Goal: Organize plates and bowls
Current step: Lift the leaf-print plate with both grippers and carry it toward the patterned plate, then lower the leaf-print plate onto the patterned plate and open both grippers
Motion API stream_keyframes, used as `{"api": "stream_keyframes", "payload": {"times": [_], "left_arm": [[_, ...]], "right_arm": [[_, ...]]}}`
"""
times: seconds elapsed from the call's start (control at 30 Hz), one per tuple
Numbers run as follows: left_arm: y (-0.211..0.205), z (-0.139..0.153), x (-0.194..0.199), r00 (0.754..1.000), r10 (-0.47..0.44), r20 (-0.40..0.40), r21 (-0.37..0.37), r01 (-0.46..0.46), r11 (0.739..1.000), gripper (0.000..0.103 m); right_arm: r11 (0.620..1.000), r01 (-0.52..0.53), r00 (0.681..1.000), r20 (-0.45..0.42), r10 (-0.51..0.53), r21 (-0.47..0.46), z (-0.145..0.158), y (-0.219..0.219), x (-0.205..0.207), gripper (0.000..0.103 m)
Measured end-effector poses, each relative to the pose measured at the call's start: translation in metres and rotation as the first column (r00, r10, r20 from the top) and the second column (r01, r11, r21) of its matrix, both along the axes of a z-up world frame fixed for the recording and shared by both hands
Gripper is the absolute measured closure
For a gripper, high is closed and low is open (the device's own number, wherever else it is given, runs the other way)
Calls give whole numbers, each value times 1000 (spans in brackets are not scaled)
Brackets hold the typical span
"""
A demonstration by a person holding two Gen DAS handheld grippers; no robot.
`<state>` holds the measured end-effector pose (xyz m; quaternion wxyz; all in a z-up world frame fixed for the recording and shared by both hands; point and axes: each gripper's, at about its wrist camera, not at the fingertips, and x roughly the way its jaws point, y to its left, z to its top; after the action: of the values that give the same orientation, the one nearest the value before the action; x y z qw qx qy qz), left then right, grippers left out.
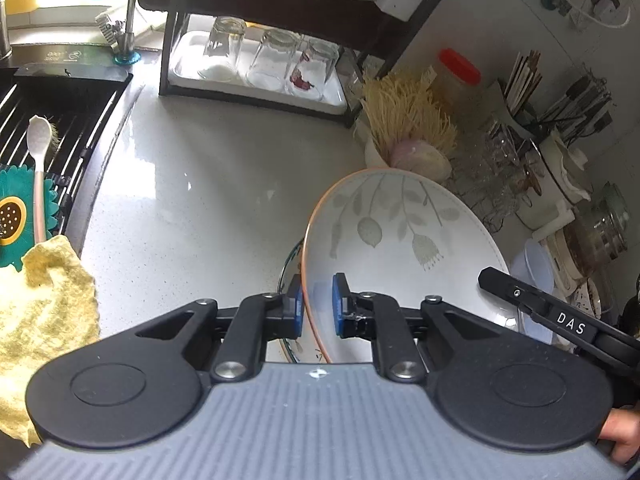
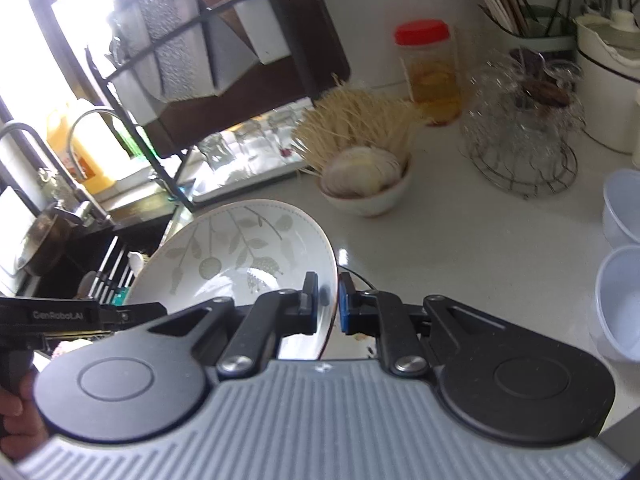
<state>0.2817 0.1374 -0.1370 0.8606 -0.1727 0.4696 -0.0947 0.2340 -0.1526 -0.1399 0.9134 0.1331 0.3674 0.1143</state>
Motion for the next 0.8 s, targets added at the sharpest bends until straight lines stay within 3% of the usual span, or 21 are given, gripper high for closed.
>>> {"api": "stream_keyframes", "payload": {"times": [0.2,0.47,0.8], "left_arm": [[-15,-25,11,996,-23,-81,-21,21,1000,87],[-31,-46,21,989,-85,-120,23,88,996,86],[-31,-66,31,985,-62,-159,18,66,998,84]], "right_arm": [[998,56,998,-32,-56,-26,-19,-11,-3,90],[993,96,993,-61,-100,-71,-42,-15,-1,90],[987,87,995,-38,-93,-136,-53,-2,5,89]]}}
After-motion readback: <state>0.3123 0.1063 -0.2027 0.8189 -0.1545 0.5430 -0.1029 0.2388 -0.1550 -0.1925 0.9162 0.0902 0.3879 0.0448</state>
